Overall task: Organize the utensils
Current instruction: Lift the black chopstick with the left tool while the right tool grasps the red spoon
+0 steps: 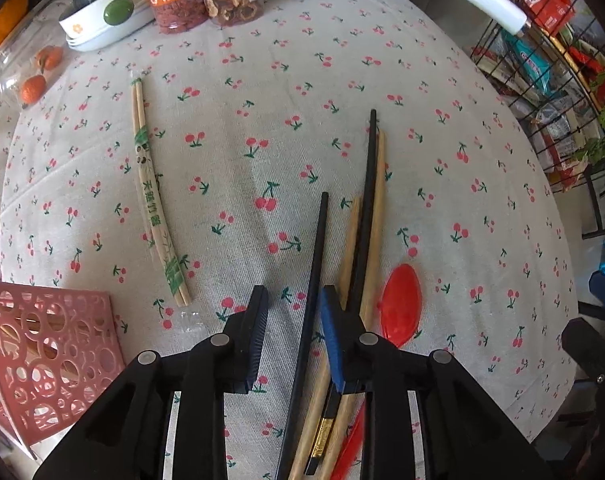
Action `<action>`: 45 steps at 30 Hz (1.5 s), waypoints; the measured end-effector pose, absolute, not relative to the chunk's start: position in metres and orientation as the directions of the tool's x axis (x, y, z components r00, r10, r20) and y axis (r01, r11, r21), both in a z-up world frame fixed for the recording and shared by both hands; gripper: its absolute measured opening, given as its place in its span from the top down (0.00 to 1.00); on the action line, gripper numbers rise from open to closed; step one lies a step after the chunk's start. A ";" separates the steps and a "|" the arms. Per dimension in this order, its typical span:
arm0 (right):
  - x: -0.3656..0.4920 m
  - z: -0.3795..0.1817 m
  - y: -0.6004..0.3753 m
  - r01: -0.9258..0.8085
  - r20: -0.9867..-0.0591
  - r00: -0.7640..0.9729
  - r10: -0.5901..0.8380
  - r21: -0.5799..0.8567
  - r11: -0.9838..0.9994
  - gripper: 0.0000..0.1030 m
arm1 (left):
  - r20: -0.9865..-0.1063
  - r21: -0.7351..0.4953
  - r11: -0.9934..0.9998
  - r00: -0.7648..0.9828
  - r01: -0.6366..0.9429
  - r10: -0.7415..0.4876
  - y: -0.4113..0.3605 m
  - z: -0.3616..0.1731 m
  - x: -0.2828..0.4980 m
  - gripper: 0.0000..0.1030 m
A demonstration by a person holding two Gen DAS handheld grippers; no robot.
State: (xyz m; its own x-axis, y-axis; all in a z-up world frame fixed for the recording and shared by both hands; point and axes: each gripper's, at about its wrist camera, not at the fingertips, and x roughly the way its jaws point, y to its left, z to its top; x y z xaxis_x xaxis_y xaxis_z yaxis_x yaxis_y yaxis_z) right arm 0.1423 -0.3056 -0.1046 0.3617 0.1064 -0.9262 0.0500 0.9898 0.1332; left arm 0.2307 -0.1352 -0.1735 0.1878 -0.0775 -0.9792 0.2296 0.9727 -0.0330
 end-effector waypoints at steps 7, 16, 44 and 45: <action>0.144 -0.106 -0.306 0.054 -0.927 0.358 0.107 0.135 0.989 0.14 | -0.976 -0.017 0.978 0.208 0.207 -0.061 -0.137 -0.176 0.233 0.72; 0.144 -0.107 -0.308 0.069 -0.927 0.360 0.107 0.141 0.988 0.14 | -0.959 0.004 0.975 0.277 0.221 -0.059 -0.131 -0.152 0.220 0.95; 0.173 -0.153 -0.219 0.061 -0.954 0.235 0.186 0.206 0.977 0.40 | -0.681 -0.285 0.916 0.613 0.283 -0.401 0.031 -0.015 0.056 0.95; 0.176 -0.156 -0.214 0.058 -0.957 0.228 0.179 0.197 0.979 0.44 | -0.679 -0.289 0.915 0.613 0.282 -0.403 0.035 -0.014 0.055 0.95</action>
State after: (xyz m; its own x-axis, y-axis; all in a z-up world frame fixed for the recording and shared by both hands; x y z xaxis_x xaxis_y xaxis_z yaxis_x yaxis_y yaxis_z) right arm 0.1760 -0.2143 -0.1561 0.2275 0.1791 -0.9572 0.0582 0.9787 0.1970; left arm 0.0546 0.0351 -0.0143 0.6131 -0.4035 -0.6792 0.2819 0.9149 -0.2890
